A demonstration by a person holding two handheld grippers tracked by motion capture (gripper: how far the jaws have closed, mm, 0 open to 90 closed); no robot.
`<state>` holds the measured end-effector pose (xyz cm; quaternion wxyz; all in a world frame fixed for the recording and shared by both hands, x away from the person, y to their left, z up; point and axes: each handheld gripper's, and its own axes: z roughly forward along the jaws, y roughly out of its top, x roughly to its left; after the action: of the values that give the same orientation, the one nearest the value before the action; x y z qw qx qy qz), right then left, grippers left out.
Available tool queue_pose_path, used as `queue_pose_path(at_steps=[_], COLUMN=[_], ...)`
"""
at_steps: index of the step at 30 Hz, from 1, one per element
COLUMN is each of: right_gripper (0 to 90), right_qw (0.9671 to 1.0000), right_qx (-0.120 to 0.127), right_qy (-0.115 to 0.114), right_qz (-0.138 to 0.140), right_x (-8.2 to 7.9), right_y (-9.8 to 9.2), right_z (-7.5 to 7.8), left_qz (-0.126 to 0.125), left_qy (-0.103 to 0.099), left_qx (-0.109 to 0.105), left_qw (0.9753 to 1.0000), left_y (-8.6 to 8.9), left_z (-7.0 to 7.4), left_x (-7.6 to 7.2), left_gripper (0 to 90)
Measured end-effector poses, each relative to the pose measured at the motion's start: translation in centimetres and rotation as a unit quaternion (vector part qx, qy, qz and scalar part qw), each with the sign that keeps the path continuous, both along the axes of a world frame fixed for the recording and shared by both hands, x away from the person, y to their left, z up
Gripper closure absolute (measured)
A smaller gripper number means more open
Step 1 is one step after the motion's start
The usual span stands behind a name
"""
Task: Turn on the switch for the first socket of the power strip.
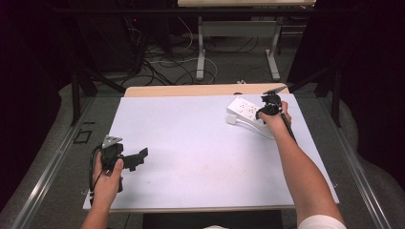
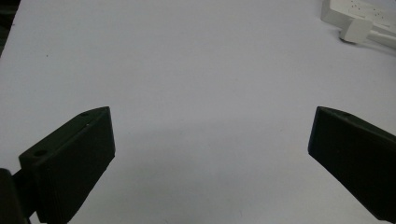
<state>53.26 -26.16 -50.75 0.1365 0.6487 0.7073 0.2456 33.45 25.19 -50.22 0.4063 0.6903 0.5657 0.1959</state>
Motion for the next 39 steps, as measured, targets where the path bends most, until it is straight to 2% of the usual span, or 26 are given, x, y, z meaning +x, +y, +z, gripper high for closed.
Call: queue_pose_path(at_steps=[1, 3, 6, 11, 18, 22, 25, 26, 30, 31, 33, 35, 39], right_gripper=[50.6, 43.7, 37.7, 35.6, 37.3, 36.6, 33.2, 33.2, 27.4, 21.2, 19.9, 17.6, 15.3], right_qw=[1.0, 0.9999, 0.9997, 0.9993, 0.9993, 0.9988, 0.9986, 0.9983, 0.9971, 0.9964, 0.9955, 0.996, 0.994], right_qx=[-0.002, -0.006, -0.01, -0.019, -0.009, -0.006, -0.013, -0.008, -0.01, -0.016, -0.019, 0.004, 0.0], right_qy=[-0.005, -0.009, -0.019, -0.03, -0.023, -0.029, -0.029, -0.025, -0.033, -0.049, -0.057, -0.048, -0.06], right_qz=[0.0, 0.007, 0.008, 0.014, 0.029, 0.038, 0.043, 0.051, 0.067, 0.068, 0.073, 0.076, 0.092], right_x=[0.0, 0.0, 0.0, -0.1, -0.3, -0.5, -0.8, -0.9, -1.3, -1.6, -1.8, -2.3, -2.8], right_y=[0.0, 0.0, 0.1, 0.0, -0.4, -0.5, -0.4, -0.4, -0.3, -0.2, -0.1, 0.0, 0.0], right_z=[0.0, 0.0, 0.0, 0.2, 0.6, 0.8, 1.0, 1.1, 1.4, 1.6, 1.8, 2.3, 2.7], left_qz=[0.0, 0.0, 0.0, 0.002, 0.002, 0.002, 0.002, 0.003, 0.004, 0.004, 0.004, 0.003, 0.002], left_qy=[0.0, 0.001, 0.001, -0.002, -0.003, -0.002, -0.003, -0.003, -0.002, -0.002, -0.004, -0.003, -0.004], left_qx=[0.0, 0.001, 0.0, 0.0, 0.002, 0.002, 0.001, 0.0, 0.001, 0.001, 0.0, 0.002, 0.001], left_qw=[1.0, 1.0, 1.0, 1.0, 1.0, 1.0, 1.0, 1.0, 1.0, 1.0, 1.0, 1.0, 1.0], left_y=[0.0, 0.0, 0.1, 0.0, 0.1, 0.1, 0.1, 0.2, 0.2, 0.2, 0.2, 0.2, 0.2], left_z=[0.0, -0.1, -0.1, 0.0, 0.0, 0.1, 0.1, 0.1, 0.1, 0.1, 0.1, 0.1, 0.2], left_x=[0.0, 0.0, 0.0, 0.0, 0.0, 0.0, -0.1, -0.1, -0.1, -0.1, -0.1, -0.1, -0.1], left_gripper=[0.7, 0.7, 0.7, 0.7, 0.7, 0.7, 0.7, 0.6, 0.7, 0.7, 0.7, 0.7, 0.7])
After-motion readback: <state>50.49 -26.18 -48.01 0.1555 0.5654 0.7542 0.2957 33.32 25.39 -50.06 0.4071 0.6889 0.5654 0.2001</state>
